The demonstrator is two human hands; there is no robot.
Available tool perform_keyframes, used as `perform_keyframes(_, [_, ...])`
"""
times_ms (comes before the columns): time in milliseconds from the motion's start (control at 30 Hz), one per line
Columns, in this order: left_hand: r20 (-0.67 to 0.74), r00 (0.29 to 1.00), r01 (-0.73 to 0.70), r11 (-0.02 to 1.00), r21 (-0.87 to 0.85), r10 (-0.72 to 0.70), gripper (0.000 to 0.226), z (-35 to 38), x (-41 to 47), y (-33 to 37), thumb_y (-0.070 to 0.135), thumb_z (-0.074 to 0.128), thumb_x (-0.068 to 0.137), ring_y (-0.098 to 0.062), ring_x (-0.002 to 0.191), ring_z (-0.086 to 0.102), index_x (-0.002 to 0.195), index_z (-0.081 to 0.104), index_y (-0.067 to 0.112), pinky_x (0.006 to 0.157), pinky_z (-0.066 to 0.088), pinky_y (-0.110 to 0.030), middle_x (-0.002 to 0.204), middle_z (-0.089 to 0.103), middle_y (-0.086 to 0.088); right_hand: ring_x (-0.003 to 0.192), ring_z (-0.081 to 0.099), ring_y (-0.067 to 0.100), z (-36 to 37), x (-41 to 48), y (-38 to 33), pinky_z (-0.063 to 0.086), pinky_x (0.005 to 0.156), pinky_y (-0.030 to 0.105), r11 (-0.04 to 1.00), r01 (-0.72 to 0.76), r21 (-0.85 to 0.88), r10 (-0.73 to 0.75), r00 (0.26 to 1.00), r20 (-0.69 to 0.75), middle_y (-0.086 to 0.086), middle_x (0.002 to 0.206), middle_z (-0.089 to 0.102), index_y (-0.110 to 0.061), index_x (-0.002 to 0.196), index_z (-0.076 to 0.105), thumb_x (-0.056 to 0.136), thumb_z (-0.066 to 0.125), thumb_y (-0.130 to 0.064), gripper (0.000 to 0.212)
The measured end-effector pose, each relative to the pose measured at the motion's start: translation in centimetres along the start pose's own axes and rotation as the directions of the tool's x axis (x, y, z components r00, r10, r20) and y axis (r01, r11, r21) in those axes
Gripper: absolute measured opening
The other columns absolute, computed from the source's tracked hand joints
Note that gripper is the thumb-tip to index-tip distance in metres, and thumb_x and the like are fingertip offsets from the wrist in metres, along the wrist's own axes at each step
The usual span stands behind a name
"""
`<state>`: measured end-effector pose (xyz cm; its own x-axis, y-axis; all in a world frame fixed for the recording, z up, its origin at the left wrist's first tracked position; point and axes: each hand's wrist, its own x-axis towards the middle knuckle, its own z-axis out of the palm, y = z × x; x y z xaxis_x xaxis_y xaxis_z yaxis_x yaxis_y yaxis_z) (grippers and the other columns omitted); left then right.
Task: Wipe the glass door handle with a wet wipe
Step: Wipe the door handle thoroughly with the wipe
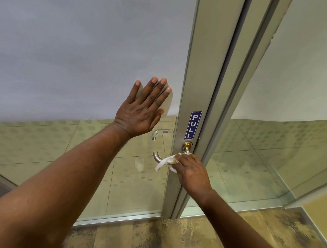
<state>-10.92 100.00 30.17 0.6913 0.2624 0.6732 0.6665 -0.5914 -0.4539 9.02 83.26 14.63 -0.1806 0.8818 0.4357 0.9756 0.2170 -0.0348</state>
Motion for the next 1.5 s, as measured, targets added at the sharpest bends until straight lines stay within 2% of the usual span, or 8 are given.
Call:
perform_keyframes(367, [0.038,0.999,0.001,1.000,-0.020,-0.001,0.072,-0.4,0.1,0.2,0.046,0.028,0.108,-0.024,0.156,-0.021,0.165,-0.005,0.016,0.125,-0.017,-0.045,0.170,-0.016,-0.007,0.116,0.069,0.029,-1.1,-1.2,1.7,0.051,0.105,0.050,0.992,-0.093,0.086,0.098,0.994,-0.057,0.007,0.120,0.075,-0.016,0.108,0.080,0.067,0.091,-0.004,0.044])
perform_keyframes(567, [0.049,0.999,0.003,1.000,-0.015,-0.003,0.071,-0.4,0.1,0.2,0.046,0.027,0.109,-0.024,0.156,-0.021,0.165,-0.005,0.016,0.125,-0.019,-0.044,0.170,-0.015,-0.007,0.108,0.072,0.028,-1.6,-1.0,2.4,0.055,0.094,0.036,0.903,-0.347,0.253,0.343,0.937,0.060,0.005,0.126,0.073,-0.015,0.101,0.082,0.080,0.082,-0.013,0.021])
perform_keyframes(733, [0.018,1.000,-0.003,1.000,-0.019,0.003,0.071,-0.5,0.1,0.2,0.044,0.028,0.109,-0.024,0.156,-0.022,0.165,-0.004,0.015,0.125,-0.019,-0.044,0.170,-0.015,-0.007,0.089,0.067,0.015,-3.0,-0.6,2.4,0.044,0.075,0.007,0.633,-0.572,0.521,0.615,0.781,0.111,-0.006,0.098,0.073,-0.018,0.094,0.075,0.093,0.057,-0.006,0.021])
perform_keyframes(900, [-0.001,1.000,-0.006,1.000,-0.014,0.006,0.070,-0.3,0.2,0.2,0.043,0.028,0.109,-0.023,0.156,-0.022,0.165,-0.003,0.015,0.125,-0.019,-0.044,0.170,-0.013,-0.007,0.095,0.067,-0.001,-3.1,-0.9,1.9,0.049,0.072,0.010,0.285,-0.550,0.785,0.836,0.543,0.077,-0.010,0.100,0.070,-0.025,0.111,0.063,0.089,0.070,-0.007,0.029])
perform_keyframes(1133, [-0.003,1.000,-0.009,1.000,-0.011,0.009,0.071,-0.2,0.1,0.1,0.044,0.030,0.109,-0.023,0.156,-0.021,0.165,-0.003,0.015,0.125,-0.019,-0.045,0.170,-0.013,-0.008,0.087,0.067,0.017,-3.2,0.0,2.9,0.049,0.061,0.016,0.112,-0.520,0.847,0.899,0.417,0.137,0.004,0.098,0.072,-0.015,0.097,0.069,0.085,0.068,-0.004,0.016])
perform_keyframes(1333, [0.003,1.000,-0.014,1.000,0.003,0.014,0.072,-0.3,0.1,0.1,0.045,0.030,0.109,-0.024,0.155,-0.023,0.164,-0.005,0.015,0.125,-0.020,-0.045,0.170,-0.012,-0.008,0.081,0.064,0.011,-3.8,2.0,1.8,0.051,0.069,0.022,0.152,-0.482,0.863,0.952,0.307,0.004,0.002,0.095,0.069,-0.016,0.094,0.067,0.084,0.070,-0.006,0.014])
perform_keyframes(1400, [0.000,1.000,-0.016,1.000,0.008,0.016,0.071,-0.2,0.1,0.1,0.044,0.029,0.109,-0.024,0.155,-0.023,0.165,-0.004,0.014,0.125,-0.019,-0.045,0.172,-0.006,-0.009,0.088,0.063,0.003,-3.5,2.4,0.9,0.054,0.074,0.018,0.176,-0.470,0.865,0.943,0.333,-0.010,-0.001,0.104,0.067,-0.018,0.102,0.068,0.088,0.071,-0.009,0.017])
perform_keyframes(1500, [0.000,1.000,-0.015,1.000,0.009,0.015,0.071,-0.1,0.1,0.1,0.044,0.028,0.109,-0.024,0.155,-0.022,0.165,-0.004,0.015,0.125,-0.018,-0.046,0.172,0.000,-0.012,0.101,0.063,0.003,-2.5,2.5,-0.5,0.055,0.081,0.013,0.257,-0.441,0.860,0.880,0.474,-0.020,-0.003,0.117,0.063,-0.018,0.117,0.067,0.095,0.066,-0.013,0.023])
